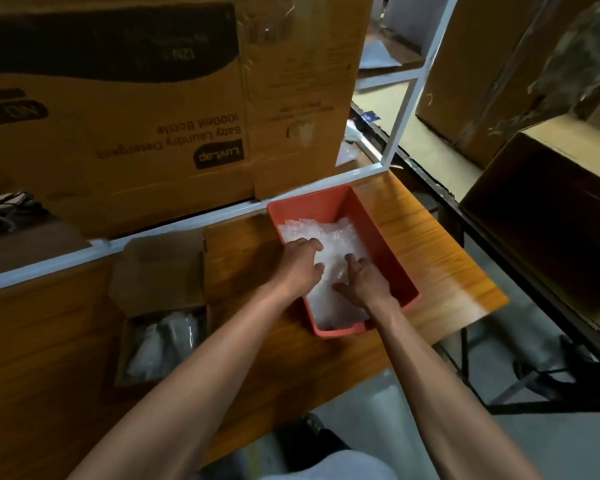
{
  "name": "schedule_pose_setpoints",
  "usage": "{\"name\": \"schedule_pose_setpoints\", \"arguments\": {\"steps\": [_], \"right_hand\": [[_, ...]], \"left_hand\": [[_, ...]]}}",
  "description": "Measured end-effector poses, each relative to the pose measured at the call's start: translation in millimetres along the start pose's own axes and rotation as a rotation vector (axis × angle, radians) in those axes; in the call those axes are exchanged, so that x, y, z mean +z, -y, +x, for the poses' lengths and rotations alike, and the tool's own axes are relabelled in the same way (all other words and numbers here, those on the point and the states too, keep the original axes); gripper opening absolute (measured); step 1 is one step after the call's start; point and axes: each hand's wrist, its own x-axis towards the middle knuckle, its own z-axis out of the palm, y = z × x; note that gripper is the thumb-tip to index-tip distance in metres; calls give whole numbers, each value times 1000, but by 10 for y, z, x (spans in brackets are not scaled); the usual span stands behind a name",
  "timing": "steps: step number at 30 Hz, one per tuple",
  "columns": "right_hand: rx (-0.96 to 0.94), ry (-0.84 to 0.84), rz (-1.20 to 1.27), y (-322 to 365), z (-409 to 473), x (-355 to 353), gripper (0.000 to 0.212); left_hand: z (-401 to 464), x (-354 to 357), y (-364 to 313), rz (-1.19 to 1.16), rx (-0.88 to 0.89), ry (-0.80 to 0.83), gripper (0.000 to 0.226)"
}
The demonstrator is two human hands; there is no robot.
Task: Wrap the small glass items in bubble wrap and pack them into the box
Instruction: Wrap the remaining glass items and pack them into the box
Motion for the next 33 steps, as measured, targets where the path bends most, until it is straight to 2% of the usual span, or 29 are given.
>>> {"name": "schedule_pose_setpoints", "arguments": {"steps": [3,7,11,13,16,18,22,25,29,31,33], "right_hand": [[-34,20,-15,-70,134,22,76],[-82,-64,31,-104,236,21,66],[-122,-66,52,-162,255,51,66],[-132,-62,68,-188,270,56,73],[-135,-81,105,-206,294,34,97],[-146,-104,147,-209,304,13,109],[-219,-267,293,-207,323,-94,121],[-285,-360,469,-188,382,-235,115],[-323,-386,730,-107,479,-512,99],[-294,-301,812,-79,462,-686,80],[-258,-239,796,-61,465,-782,46]], "left_hand": [[246,132,-62,103,-57,45,49],[589,228,-74,216,-79,58,53],[862,289,-73,314,-95,52,62],[952,316,-66,340,-138,55,62],[1035,348,-30,362,-179,27,55],[1055,346,-5,268,-207,-22,48],[1050,203,-1,-218,-266,-46,35],[959,19,-14,-424,-233,-60,24],[752,-223,11,-567,-134,-73,25],[658,-315,8,-639,-109,-67,23],[564,-390,-17,-718,-83,-117,17]]}}
